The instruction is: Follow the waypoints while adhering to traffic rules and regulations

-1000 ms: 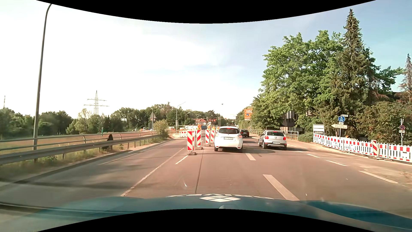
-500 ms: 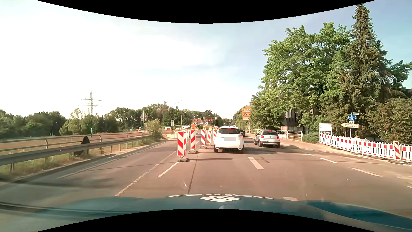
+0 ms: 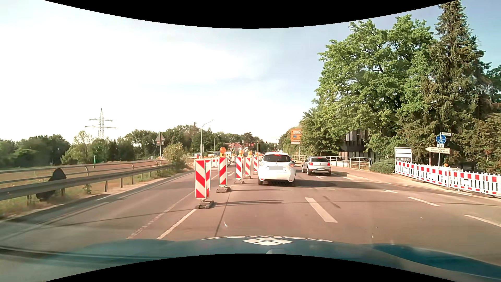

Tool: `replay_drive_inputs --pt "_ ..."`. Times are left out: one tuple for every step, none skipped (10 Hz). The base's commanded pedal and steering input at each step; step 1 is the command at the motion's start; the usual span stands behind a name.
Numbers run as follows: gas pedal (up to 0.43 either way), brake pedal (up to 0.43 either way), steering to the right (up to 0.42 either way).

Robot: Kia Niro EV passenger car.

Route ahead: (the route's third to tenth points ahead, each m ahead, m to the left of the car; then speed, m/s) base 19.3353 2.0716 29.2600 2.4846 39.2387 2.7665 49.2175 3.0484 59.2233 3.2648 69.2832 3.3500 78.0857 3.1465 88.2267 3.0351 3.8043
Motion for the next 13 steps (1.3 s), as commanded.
replay_drive_inputs --pt "0.000 0.000 0.051" --pt "0.000 0.000 0.051" --pt "0.000 0.000 0.053" --pt "0.000 0.000 0.054" --pt "0.000 0.000 0.055" --pt "0.000 0.000 0.055" --pt "0.000 0.000 0.055" --pt "0.000 0.000 0.055" --pt "0.000 0.000 0.054" --pt "0.000 0.000 0.054" --pt "0.000 0.000 0.053" --pt "0.000 0.000 0.052" --pt "0.000 0.000 0.050"
